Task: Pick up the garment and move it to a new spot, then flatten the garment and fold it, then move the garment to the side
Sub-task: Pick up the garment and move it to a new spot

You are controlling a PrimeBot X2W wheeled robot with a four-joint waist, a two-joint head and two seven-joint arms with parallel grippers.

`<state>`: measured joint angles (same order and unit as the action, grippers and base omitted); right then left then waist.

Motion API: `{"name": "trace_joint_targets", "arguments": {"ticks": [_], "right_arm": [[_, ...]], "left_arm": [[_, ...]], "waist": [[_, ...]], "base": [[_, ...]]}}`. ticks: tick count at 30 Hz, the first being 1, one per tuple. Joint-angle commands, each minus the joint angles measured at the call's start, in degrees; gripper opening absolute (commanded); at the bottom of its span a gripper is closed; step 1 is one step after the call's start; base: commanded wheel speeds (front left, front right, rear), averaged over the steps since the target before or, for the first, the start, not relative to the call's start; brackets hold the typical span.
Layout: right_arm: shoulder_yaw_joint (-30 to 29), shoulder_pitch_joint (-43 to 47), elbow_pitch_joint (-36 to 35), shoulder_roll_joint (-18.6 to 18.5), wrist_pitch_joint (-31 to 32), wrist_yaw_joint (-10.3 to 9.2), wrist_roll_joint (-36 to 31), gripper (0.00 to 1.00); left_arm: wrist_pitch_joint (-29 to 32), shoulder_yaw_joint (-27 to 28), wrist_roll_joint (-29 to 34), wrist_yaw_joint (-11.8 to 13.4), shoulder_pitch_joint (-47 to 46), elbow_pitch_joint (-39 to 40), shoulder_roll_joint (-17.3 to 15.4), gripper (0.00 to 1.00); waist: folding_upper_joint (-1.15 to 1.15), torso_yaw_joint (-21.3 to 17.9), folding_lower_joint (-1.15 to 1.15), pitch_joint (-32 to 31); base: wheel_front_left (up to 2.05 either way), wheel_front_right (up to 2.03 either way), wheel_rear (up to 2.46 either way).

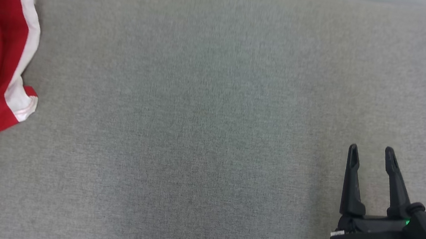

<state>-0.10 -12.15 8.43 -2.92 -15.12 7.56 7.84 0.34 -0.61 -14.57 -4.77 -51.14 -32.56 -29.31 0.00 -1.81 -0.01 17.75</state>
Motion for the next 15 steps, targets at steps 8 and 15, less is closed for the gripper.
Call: {"name": "trace_joint_targets", "arguments": {"ticks": [8,15], "right_arm": [[1.0,1.2,0.9,0.0,0.0,-0.14,2.6,1.00],[1.7,1.8,1.5,0.0,0.0,-0.14,5.3,1.00]], "left_arm": [[0.3,-5.3,1.1,-0.9,-6.8,12.1,3.4,0.00],[4.0,-12.1,0.3,-1.7,-11.2,20.1,9.1,0.00]], "waist": [[0.00,-2.0,0.01,-4.0],[0.00,-7.3,0.01,-5.0]], "base": [[0.00,0.00,0.00],[0.00,0.00,0.00]]}}
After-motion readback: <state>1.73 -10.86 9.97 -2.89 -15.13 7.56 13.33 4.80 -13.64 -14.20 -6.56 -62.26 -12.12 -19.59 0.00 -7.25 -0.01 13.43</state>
